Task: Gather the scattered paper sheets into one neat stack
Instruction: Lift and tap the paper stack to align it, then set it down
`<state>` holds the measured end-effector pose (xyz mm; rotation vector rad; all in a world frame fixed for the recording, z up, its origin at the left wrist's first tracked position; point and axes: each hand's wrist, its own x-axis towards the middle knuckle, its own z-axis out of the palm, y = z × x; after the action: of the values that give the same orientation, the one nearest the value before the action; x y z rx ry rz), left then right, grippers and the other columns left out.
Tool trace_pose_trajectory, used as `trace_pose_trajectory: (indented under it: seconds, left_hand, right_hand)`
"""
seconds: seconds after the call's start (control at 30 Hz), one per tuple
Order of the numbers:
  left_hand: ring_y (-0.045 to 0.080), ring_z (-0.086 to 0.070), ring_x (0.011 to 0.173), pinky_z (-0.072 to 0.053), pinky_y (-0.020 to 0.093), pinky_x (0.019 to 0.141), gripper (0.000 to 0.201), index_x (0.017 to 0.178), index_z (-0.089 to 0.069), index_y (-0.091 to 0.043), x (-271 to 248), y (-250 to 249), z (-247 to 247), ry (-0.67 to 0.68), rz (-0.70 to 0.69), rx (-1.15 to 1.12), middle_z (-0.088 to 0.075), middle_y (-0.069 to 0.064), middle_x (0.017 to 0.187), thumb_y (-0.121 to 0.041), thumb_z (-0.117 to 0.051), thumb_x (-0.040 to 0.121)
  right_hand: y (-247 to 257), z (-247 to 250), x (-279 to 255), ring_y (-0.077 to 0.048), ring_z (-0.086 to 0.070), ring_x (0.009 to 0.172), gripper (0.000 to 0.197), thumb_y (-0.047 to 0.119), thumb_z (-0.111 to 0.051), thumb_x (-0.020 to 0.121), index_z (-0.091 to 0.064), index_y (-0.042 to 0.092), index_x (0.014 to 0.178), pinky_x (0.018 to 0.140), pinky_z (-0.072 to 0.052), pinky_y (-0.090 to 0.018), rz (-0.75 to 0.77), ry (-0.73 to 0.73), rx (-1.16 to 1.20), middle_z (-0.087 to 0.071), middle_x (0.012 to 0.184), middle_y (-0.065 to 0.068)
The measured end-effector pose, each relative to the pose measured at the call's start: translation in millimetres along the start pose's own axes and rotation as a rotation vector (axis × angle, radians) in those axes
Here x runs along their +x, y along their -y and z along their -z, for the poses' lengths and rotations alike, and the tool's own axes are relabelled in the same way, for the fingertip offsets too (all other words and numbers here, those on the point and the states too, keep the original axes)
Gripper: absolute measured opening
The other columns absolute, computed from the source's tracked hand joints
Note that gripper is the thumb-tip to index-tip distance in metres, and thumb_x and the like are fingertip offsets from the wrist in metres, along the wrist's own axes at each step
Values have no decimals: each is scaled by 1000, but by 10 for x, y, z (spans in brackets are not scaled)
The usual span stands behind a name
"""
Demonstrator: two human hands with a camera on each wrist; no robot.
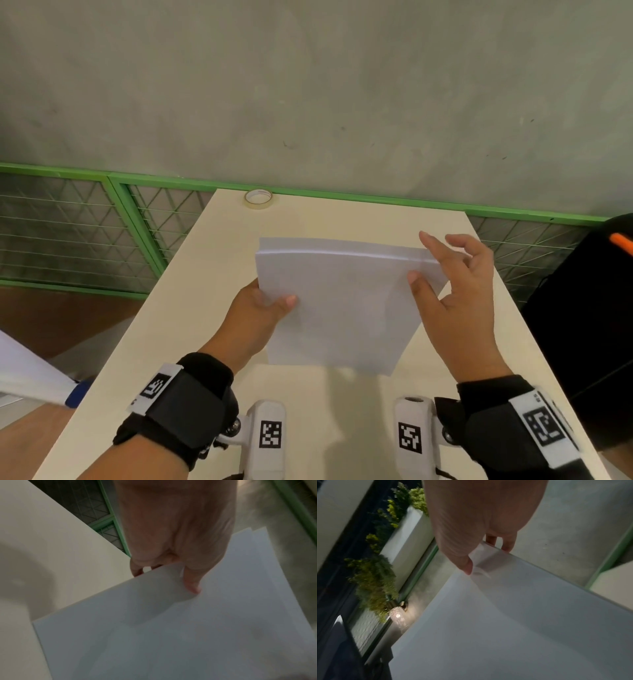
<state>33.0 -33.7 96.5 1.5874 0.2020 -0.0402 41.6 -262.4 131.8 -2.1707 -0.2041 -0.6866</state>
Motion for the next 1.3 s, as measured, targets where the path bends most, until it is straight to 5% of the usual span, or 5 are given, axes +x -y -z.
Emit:
trace_pose_trajectory:
  seconds: [0.2, 0.57, 0.83, 1.0, 1.3]
  left_hand:
    - [5, -62, 84, -50, 13, 70, 32, 86, -58, -33, 3, -342, -72, -21, -201, 180, -66, -12, 90, 0, -59, 87]
    - [16, -45, 98, -35, 13, 73, 18, 88, -55, -37, 94, -730, -66, -90, -398, 592, -58, 3, 110, -26, -68, 80]
    - [24, -18, 146, -19, 48, 117, 129, 151, 2, -29, 213, -191, 337, -497, -25, 149, -17, 3, 159, -28, -87, 58]
    - [9, -71, 90, -51, 34, 81, 63, 112, -63, -23, 270, 52, 424, -63, 25, -303, -76, -12, 100, -39, -85, 55]
    - [13, -65, 95, -48, 26, 80, 28, 109, -62, -24, 345, 40, 309, -46, -81, -135, -70, -2, 109, -10, -63, 85]
  right_hand:
    - [414, 225, 296, -20, -37, 122, 53, 30, -70, 74, -56, 29, 126, 110, -13, -58, 71, 182, -434, -58, 122, 2]
    - [511, 172, 499, -26, -61, 71, 4, 15, -71, 76, -74, 14, 78, 67, -47, -32, -156, 382, -8, -71, 77, -12]
    - [69, 306, 425, -21, -70, 67, 25, 2, -70, 75, -71, 27, 70, 67, -57, -32, -317, 289, 385, -74, 62, 7]
    - [-235, 306, 284, -3, -71, 64, 10, 22, -76, 61, -77, 29, 68, 55, -55, -14, -378, 262, 590, -76, 70, 14]
    - [-686, 59, -95, 0, -67, 66, 14, 16, -74, 72, -67, 24, 81, 60, -52, -5, -540, 39, 656, -74, 66, 21]
